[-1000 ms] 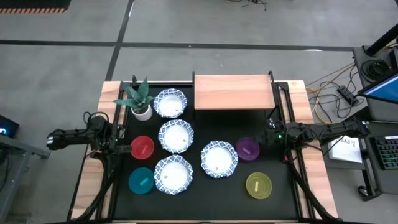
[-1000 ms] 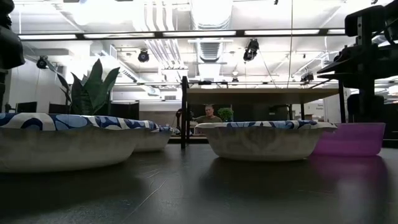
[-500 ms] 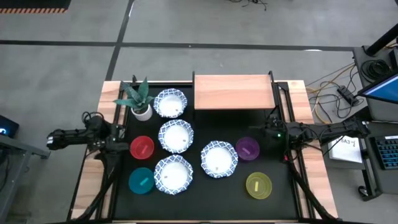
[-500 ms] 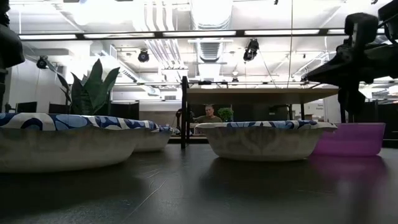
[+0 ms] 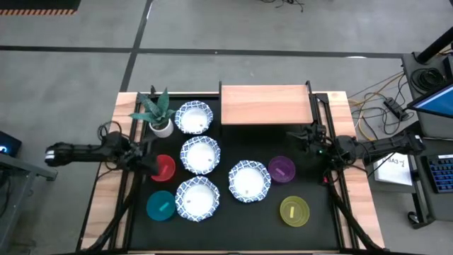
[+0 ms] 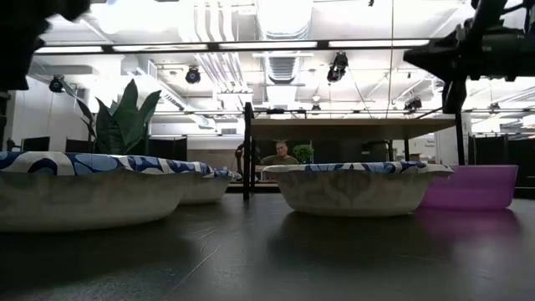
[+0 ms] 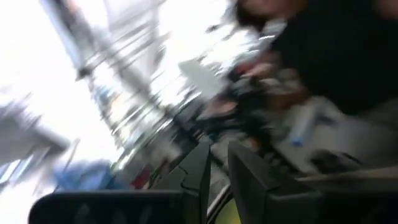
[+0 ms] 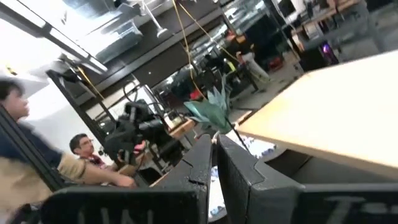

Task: Place and stack bowls onto a shelf
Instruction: Put the orange bowl on the shelf

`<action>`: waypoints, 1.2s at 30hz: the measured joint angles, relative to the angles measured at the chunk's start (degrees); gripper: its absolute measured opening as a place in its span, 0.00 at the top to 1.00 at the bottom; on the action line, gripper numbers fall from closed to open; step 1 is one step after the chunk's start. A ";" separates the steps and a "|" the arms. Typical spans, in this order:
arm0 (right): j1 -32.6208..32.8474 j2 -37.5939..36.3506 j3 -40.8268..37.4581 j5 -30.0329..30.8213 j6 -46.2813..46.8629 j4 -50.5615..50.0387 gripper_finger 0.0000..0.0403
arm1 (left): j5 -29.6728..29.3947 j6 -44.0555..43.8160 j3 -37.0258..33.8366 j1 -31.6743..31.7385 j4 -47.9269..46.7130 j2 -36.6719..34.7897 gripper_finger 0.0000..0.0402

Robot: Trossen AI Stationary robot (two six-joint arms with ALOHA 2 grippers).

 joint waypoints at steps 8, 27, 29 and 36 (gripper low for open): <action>0.00 0.44 0.00 1.36 -4.08 1.29 0.96 | -30.52 -29.98 1.81 0.03 9.62 11.68 0.90; 0.02 0.55 17.47 -0.43 -15.88 -26.06 0.96 | -33.96 -45.13 15.00 -0.07 9.62 26.93 0.90; 0.02 0.55 20.73 -0.43 -15.90 -31.53 0.96 | -33.27 -48.37 17.86 -0.15 6.30 28.70 0.90; 1.93 0.44 25.03 -0.85 -15.87 -39.33 0.96 | -32.37 -74.66 33.87 -1.49 -36.63 35.08 0.90</action>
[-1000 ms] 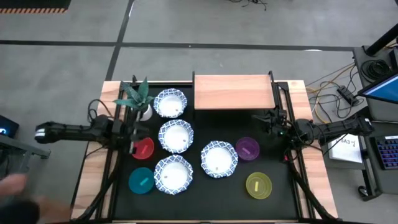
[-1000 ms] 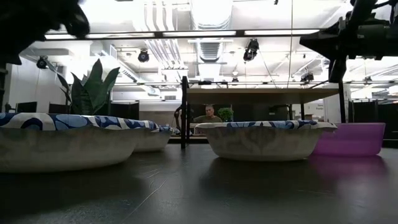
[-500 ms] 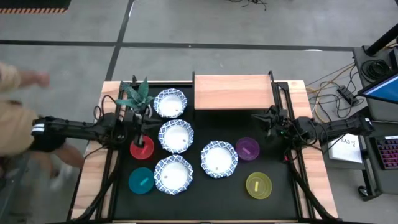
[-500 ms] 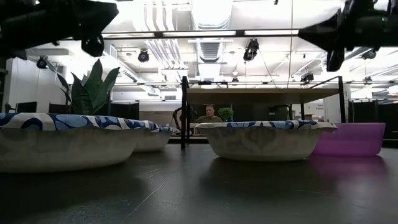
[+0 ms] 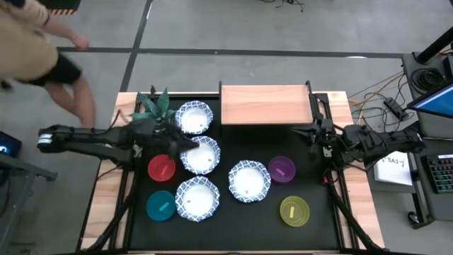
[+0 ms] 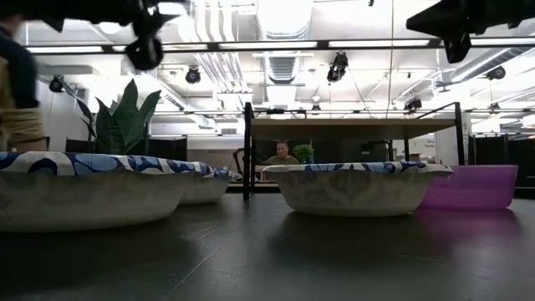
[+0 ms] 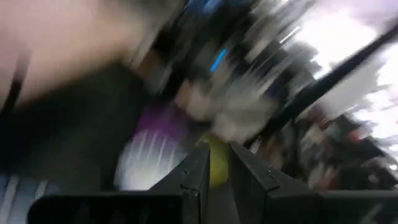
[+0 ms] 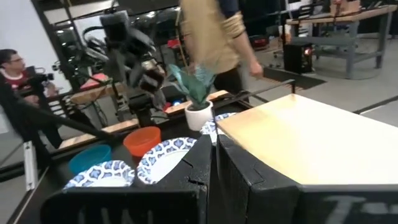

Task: Place and stack bowls onto a shelf
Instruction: Put the orange bowl on the shelf

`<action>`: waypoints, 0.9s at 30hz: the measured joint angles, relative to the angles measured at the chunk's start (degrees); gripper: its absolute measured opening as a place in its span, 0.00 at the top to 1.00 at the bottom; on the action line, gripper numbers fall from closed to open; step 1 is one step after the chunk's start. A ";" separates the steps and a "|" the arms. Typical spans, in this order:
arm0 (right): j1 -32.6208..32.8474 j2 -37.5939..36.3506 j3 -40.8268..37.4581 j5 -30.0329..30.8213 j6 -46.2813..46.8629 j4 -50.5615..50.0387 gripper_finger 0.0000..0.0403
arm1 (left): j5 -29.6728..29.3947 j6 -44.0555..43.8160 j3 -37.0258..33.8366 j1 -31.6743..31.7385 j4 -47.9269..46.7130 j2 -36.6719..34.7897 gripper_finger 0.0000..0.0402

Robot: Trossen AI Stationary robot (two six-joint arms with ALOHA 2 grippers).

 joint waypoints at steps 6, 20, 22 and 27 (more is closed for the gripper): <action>3.78 0.00 -0.98 -0.43 0.13 0.00 0.96 | -0.13 -17.65 17.17 -8.86 -51.53 12.46 0.90; 6.88 0.00 -2.21 -0.44 0.07 0.30 0.96 | -6.13 -22.77 25.44 -16.30 -71.19 29.07 0.73; 6.88 0.00 -2.21 -0.45 0.13 0.29 0.96 | -6.17 -22.77 24.40 -16.30 -71.15 29.39 0.68; 6.88 0.04 -2.21 -0.46 0.05 0.28 0.96 | -6.18 -23.24 19.57 -16.30 -66.90 29.69 0.63</action>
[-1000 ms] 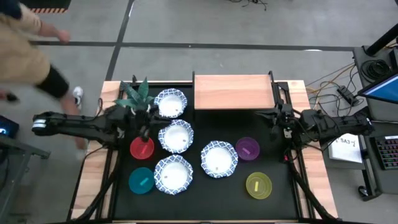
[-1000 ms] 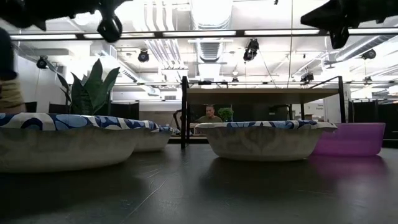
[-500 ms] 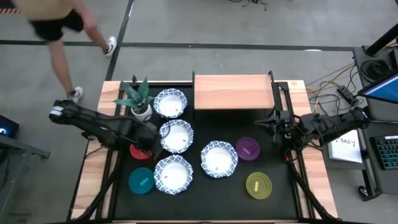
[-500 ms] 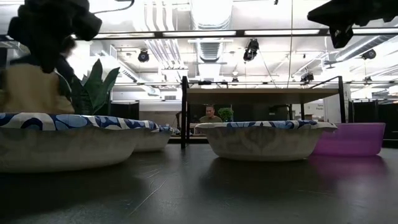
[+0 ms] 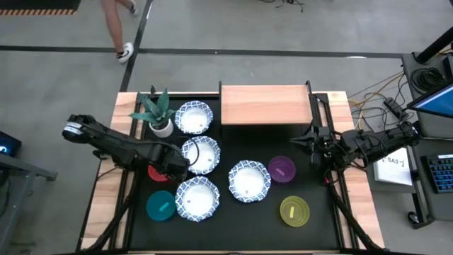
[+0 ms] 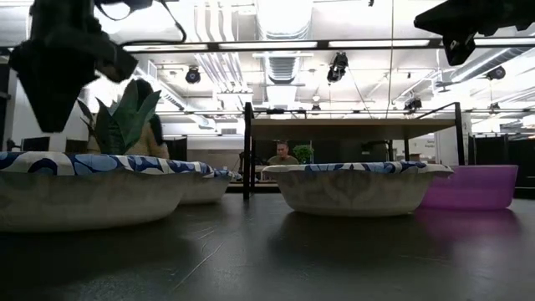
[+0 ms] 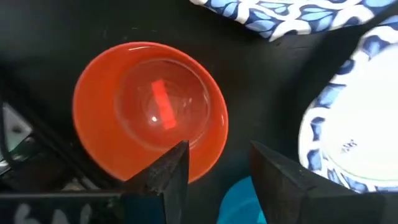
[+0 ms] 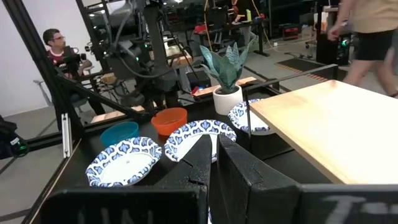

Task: Place and stack bowls onto a shelf
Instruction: Put the orange bowl on the shelf

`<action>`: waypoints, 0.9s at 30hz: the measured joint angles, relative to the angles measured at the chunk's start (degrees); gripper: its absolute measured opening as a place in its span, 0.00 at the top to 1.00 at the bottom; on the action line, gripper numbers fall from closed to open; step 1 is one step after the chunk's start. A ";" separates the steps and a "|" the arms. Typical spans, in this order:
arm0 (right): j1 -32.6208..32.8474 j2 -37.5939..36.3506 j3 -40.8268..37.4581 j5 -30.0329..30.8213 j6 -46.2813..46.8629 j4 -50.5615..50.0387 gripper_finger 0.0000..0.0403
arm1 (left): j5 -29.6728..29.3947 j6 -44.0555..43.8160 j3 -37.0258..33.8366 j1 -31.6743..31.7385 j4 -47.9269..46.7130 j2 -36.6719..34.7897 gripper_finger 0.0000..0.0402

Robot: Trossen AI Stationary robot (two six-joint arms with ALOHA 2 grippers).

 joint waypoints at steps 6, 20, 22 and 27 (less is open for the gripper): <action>0.00 0.00 -0.02 0.00 0.04 0.00 0.96 | -0.03 -1.11 -6.18 0.00 9.74 -0.07 0.65; 0.00 0.00 -0.02 0.00 0.15 -0.01 0.96 | -0.10 -3.38 -13.47 -0.02 17.28 -0.09 0.87; 0.00 0.00 -0.02 0.00 0.74 -0.02 0.96 | -0.10 -3.38 -13.51 -0.14 17.31 -0.09 0.95; 0.00 0.00 -0.02 -0.02 3.80 -0.41 0.96 | -0.04 -2.11 -11.88 -0.73 16.71 -0.09 0.99</action>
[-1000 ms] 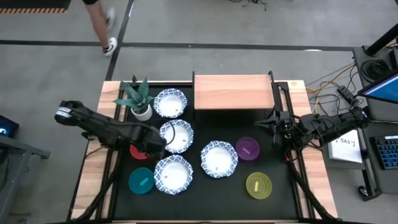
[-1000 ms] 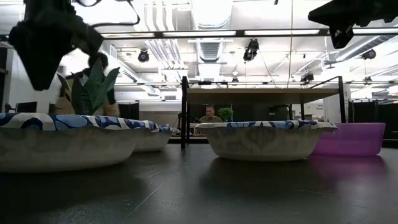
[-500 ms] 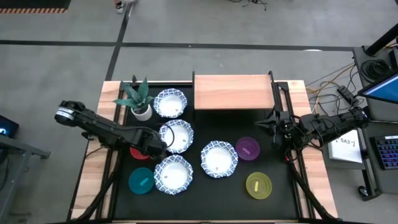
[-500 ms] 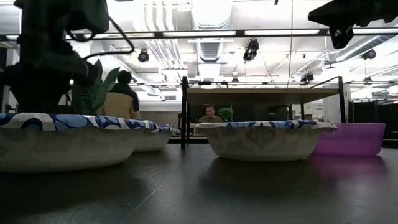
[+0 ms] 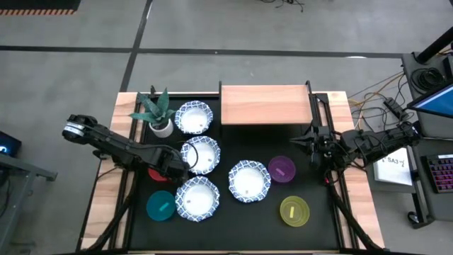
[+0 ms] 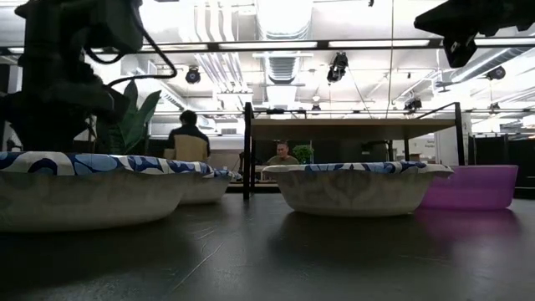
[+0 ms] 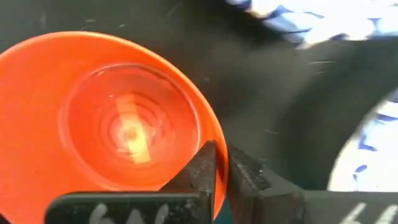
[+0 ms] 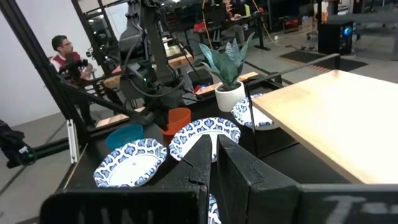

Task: Place and stack bowls onto a shelf
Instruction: Put the orange bowl on the shelf

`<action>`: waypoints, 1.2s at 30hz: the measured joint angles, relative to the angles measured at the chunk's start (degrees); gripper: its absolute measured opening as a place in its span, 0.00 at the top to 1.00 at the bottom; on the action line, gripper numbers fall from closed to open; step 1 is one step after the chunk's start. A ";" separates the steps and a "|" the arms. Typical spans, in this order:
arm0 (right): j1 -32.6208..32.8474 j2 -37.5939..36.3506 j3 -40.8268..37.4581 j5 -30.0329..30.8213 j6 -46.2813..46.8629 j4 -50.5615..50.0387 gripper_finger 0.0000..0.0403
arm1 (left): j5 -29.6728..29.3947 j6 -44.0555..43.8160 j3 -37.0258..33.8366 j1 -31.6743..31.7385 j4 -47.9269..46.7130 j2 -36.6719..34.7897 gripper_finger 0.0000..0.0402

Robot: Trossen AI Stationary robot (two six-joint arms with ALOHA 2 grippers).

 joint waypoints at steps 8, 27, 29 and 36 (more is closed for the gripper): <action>-0.02 0.00 -0.02 0.00 -0.76 -0.07 0.96 | 0.40 7.02 11.94 -2.83 -8.38 0.00 1.00; -0.02 -0.19 0.15 -8.01 -5.41 0.62 0.96 | -13.06 48.64 42.30 -5.19 -5.60 7.21 1.00; -0.02 -0.46 0.15 -9.96 -6.13 0.29 0.96 | -13.33 56.88 45.94 -3.67 -4.39 10.18 1.00; -0.02 -1.73 0.67 -12.85 -7.73 -5.31 0.96 | -13.56 81.14 59.49 4.05 -6.67 21.38 1.00</action>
